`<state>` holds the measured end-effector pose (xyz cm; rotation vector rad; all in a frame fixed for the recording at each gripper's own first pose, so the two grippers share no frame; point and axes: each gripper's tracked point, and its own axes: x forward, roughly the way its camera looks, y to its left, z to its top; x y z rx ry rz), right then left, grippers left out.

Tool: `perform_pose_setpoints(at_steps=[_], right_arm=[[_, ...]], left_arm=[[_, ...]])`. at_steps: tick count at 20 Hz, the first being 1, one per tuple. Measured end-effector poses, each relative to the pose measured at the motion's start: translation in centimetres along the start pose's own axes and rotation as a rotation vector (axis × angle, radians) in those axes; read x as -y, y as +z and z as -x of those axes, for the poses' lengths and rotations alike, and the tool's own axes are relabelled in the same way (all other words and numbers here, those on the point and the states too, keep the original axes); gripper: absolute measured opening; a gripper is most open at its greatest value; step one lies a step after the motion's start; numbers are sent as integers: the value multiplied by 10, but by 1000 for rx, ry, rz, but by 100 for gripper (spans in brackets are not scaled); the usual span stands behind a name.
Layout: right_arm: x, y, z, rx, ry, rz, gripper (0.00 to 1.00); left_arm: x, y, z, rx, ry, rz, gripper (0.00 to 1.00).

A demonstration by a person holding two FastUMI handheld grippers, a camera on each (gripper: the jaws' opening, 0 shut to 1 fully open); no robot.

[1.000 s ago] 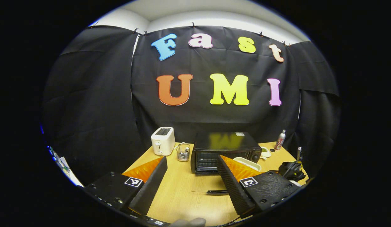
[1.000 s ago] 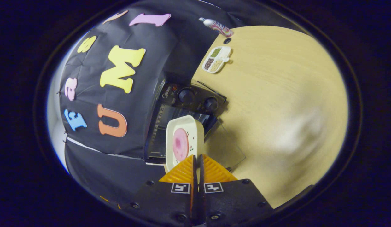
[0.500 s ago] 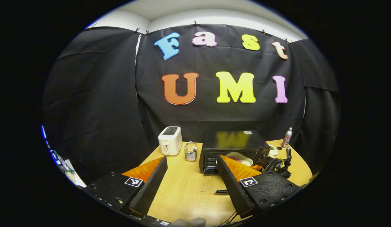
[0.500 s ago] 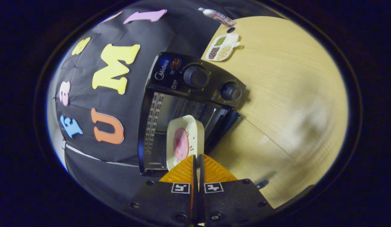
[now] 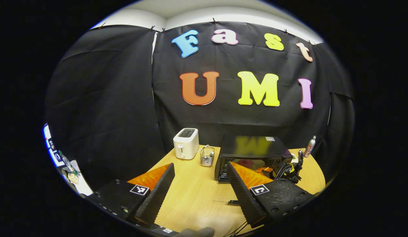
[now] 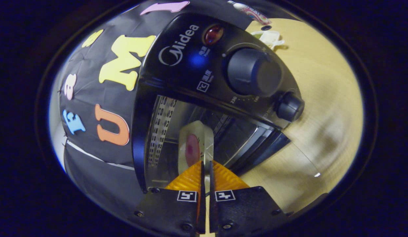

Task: Open the electric oven with the left hand, put the food in, and close the electric oven.

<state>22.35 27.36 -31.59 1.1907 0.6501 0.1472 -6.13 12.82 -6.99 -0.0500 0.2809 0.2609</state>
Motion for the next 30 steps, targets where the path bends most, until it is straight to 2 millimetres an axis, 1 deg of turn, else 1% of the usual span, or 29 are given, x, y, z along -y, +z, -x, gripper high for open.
perform_pose_setpoints(at_steps=[1, 2, 3, 4, 5, 6, 7, 8, 9, 10, 11, 12, 14, 15, 16, 20, 21, 22, 23, 24, 26, 27, 28, 30], right_arm=[[-4, 7, 6, 8, 22, -6, 10], [-7, 13, 0, 0, 33, 0, 9], [-11, 10, 5, 1, 34, 26, 17], [-10, 12, 11, -2, 18, 68, 31], [-11, 13, 16, -11, 12, 97, 33], [-13, 15, 23, -15, 12, 118, 45], [-13, 14, 30, -26, 8, 145, 54], [-12, 12, 37, -35, -7, 173, 77], [-12, 14, 46, -37, -18, 208, 78], [-14, 16, 56, -34, -21, 248, 95], [-18, 17, 67, -24, -29, 296, 89], [-21, 18, 77, -12, -33, 358, 97], [-29, 23, 103, 24, -59, 492, 99], [-38, 26, 116, 42, -52, 548, 92], [-45, 30, 129, 66, -53, 601, 94], [-62, 45, 183, 157, -84, 760, 95], [-65, 50, 198, 184, -94, 802, 100], [-67, 56, 214, 211, -109, 845, 100], [-70, 63, 231, 248, -122, 890, 100], [-76, 70, 246, 282, -129, 931, 95], [-82, 77, 274, 339, -154, 1006, 96], [-84, 79, 288, 362, -167, 1032, 94], [-86, 83, 302, 391, -186, 1052, 96], [-89, 90, 329, 433, -211, 1067, 95]], left_arm=[[-1, -1, 1, -3, 9, 1, 96], [-1, 0, -1, -5, 16, 4, 96], [0, 1, -1, -2, 15, 11, 96], [0, 2, -1, 4, 18, 12, 96], [2, 1, -1, 2, 19, 11, 96], [2, 3, -1, 9, 20, 13, 96], [3, 5, -1, 12, 16, 16, 96], [5, 4, -1, 13, 13, 15, 96], [6, 4, -2, 19, 7, 10, 96], [8, 3, -2, 21, 1, 4, 96], [8, 4, -3, 28, -6, -3, 96], [10, 5, -4, 38, -14, -11, 96], [13, 5, -5, 55, -33, -26, 96], [15, 6, -5, 63, -45, -32, 96], [16, 7, -4, 74, -57, -36, 96], [24, 5, -2, 92, -114, -37, 96], [26, 3, -2, 95, -127, -41, 96], [30, 1, -3, 95, -144, -41, 96], [34, -3, -3, 97, -164, -39, 96], [37, -8, -3, 95, -180, -42, 96], [44, -22, -5, 79, -212, -47, 96], [49, -30, -7, 70, -231, -44, 96], [53, -39, -8, 60, -247, -44, 96], [62, -59, -13, 44, -273, -52, 96]])
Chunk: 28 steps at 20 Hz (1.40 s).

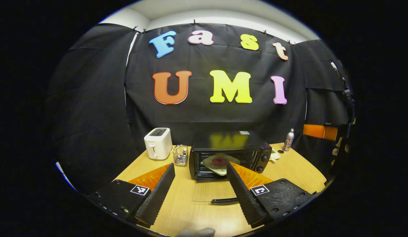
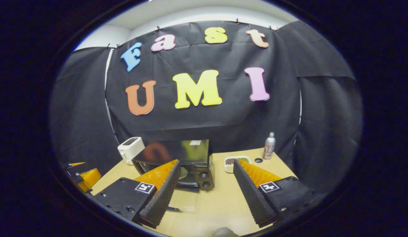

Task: Open the electric oven with the left hand, put the food in, and close the electric oven.

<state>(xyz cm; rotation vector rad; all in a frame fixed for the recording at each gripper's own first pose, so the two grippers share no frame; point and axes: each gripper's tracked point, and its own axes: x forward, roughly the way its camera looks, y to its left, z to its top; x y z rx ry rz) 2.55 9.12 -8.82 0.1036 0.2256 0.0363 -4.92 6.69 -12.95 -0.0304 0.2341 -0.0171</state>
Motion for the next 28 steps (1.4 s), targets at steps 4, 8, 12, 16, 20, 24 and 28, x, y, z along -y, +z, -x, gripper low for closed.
perform_pose_setpoints(at_steps=[4, 8, 12, 16, 20, 24, 28], right_arm=[[24, 11, 36, 21, -70, 19, 95], [35, 19, 63, 24, -102, 36, 100], [50, 17, 75, 1, -134, 53, 96], [59, 16, 82, -21, -159, 74, 96], [57, 9, 80, -40, -167, 76, 96], [57, 2, 78, -60, -172, 95, 100], [58, 2, 75, -65, -184, 103, 100]], left_arm=[[17, -47, -9, -67, -40, -8, 96], [38, -98, -16, -149, -75, -23, 96], [61, -154, -21, -252, -99, 10, 96], [74, -185, -31, -304, -113, -18, 96], [86, -210, -45, -343, -127, -26, 96], [92, -232, -65, -382, -127, -47, 96], [93, -246, -81, -407, -109, -52, 96]])
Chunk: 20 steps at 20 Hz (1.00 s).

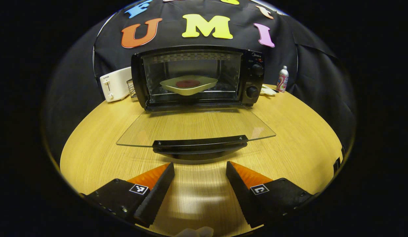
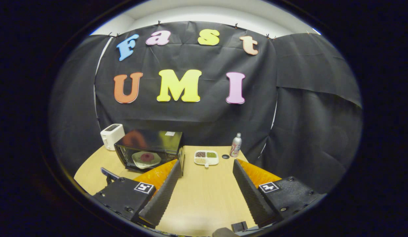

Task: Open the electric oven with the left hand, put the food in, and close the electric oven.

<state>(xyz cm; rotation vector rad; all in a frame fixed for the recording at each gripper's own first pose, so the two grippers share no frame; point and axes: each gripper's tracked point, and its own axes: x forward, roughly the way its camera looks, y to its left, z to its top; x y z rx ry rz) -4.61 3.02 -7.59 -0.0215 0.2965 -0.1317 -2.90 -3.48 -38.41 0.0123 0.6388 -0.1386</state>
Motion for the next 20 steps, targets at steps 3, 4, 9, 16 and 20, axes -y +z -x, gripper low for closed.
perform_pose_setpoints(at_steps=[3, 4, 9, 16, 20], right_arm=[[2, -1, 0, -8, -10, 3, 100], [4, -1, -2, -3, -15, 19, 100], [1, 7, -9, 16, 0, 19, 100], [2, 6, -21, 27, 14, -28, 97], [3, 6, -29, 39, 18, -61, 96]], left_arm=[[1, 5, -7, 0, 2, 6, 96], [2, 7, -6, -1, 1, 9, 96], [1, 24, 2, 8, -3, 13, 97], [-5, 101, 12, 108, 3, 6, 97], [-12, 145, 2, 164, 15, -24, 97]])
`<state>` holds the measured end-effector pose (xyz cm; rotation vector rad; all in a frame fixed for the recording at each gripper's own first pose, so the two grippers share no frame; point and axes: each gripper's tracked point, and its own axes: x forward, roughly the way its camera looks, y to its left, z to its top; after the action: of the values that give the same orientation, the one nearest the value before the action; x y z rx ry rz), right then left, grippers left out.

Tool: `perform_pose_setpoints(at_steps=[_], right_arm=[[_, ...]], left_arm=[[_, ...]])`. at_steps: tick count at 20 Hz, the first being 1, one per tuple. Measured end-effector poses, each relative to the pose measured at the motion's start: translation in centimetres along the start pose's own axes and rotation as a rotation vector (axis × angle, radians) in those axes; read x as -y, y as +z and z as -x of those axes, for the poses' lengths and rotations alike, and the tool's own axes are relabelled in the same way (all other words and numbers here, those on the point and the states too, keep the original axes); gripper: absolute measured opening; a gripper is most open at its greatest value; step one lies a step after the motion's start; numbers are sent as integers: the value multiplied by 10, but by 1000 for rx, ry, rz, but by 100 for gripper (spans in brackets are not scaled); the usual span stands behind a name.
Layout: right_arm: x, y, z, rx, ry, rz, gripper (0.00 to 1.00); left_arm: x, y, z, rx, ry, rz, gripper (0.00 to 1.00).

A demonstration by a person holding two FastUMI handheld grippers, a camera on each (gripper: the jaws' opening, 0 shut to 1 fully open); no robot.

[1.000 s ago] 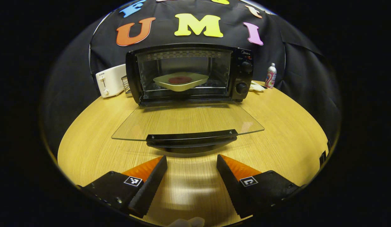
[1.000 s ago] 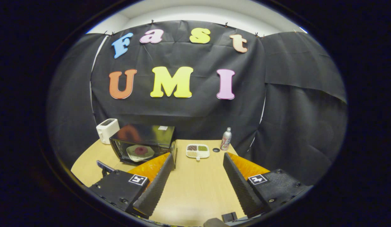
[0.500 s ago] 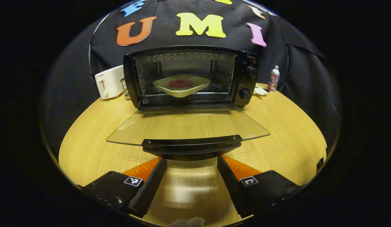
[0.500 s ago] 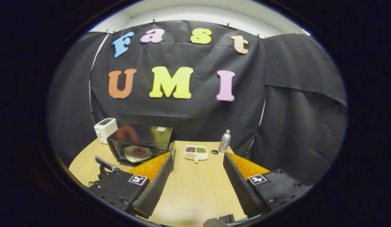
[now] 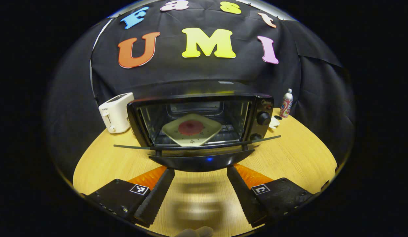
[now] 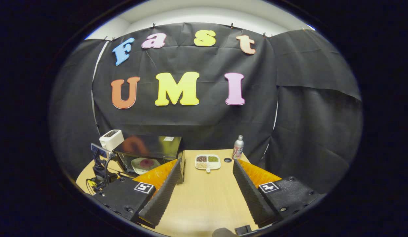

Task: Open the electric oven with the left hand, put the food in, and close the electric oven.

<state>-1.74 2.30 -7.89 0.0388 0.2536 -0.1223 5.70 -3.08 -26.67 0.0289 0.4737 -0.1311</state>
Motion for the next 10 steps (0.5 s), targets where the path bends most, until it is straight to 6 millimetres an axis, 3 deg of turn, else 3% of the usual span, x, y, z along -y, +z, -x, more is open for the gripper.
perform_pose_setpoints(at_steps=[1, 3, 5, 10], right_arm=[[1, -2, -3, -4, 0, -13, 100], [0, -6, -7, -16, 3, -36, 96], [2, -6, -8, -19, -1, -41, 100], [7, -6, -9, -20, -5, -35, 96]], left_arm=[[-1, 8, -2, 10, 6, -6, 97], [-3, 16, -10, 20, 12, -11, 97], [-1, 15, -12, 16, 10, -7, 96], [1, 14, -15, 15, 5, -7, 97]])
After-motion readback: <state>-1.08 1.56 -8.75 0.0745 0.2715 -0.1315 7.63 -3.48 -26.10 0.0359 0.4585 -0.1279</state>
